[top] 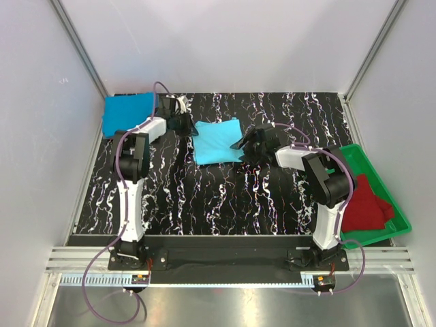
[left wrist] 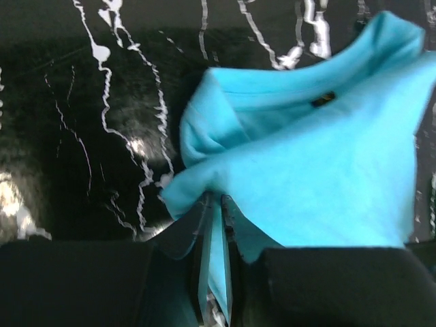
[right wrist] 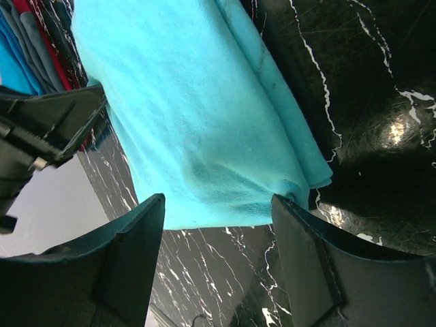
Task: Fold and stack the t-shirts
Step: Neatly place the folded tshirt to the corner
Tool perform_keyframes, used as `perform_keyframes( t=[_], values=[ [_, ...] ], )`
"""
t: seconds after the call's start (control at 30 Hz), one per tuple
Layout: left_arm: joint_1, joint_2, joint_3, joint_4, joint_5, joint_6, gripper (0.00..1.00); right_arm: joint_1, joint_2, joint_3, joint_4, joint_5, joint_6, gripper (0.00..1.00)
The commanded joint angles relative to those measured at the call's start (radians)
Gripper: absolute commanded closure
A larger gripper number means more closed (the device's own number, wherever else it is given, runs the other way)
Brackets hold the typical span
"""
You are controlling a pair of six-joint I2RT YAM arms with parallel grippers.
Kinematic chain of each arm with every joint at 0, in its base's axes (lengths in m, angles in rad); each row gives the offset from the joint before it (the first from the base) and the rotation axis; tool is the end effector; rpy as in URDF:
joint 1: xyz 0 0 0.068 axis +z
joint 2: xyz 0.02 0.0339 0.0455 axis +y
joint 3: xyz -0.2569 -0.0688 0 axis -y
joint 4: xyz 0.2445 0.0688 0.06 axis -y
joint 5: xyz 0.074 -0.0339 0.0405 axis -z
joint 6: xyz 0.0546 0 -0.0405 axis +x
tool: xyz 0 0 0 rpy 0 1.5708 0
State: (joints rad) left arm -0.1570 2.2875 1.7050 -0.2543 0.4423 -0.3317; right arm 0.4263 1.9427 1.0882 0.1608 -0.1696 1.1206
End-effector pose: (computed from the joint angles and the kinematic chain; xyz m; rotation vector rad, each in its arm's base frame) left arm 0.4987 -0.1026 0.1312 -0.0028 2.4384 -0.7559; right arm 0.3763 0.1810 0.1261 0.7439 2.3440 0.9546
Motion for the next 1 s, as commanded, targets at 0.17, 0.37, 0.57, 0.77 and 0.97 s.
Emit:
perform_keyframes(
  t=[0.17, 0.37, 0.57, 0.77, 0.97],
  values=[
    [0.005, 0.052, 0.133, 0.012, 0.003, -0.032, 0.79, 0.000, -0.036, -0.025, -0.021, 0.064, -0.016, 0.30],
    [0.004, -0.003, 0.127, 0.006, 0.022, -0.020, 0.68, 0.009, -0.094, -0.060, -0.029, 0.070, -0.008, 0.30],
    [0.005, -0.072, 0.100, 0.000, -0.039, 0.042, 0.49, 0.029, -0.117, -0.093, -0.026, 0.094, 0.039, 0.28],
    [0.007, -0.037, 0.128, -0.039, -0.057, 0.079, 0.45, 0.037, -0.082, -0.110, 0.019, 0.134, 0.082, 0.26],
    [0.005, -0.055, 0.091, -0.040, -0.053, 0.085, 0.44, 0.034, -0.011, -0.054, 0.023, 0.165, 0.030, 0.38]
  ],
)
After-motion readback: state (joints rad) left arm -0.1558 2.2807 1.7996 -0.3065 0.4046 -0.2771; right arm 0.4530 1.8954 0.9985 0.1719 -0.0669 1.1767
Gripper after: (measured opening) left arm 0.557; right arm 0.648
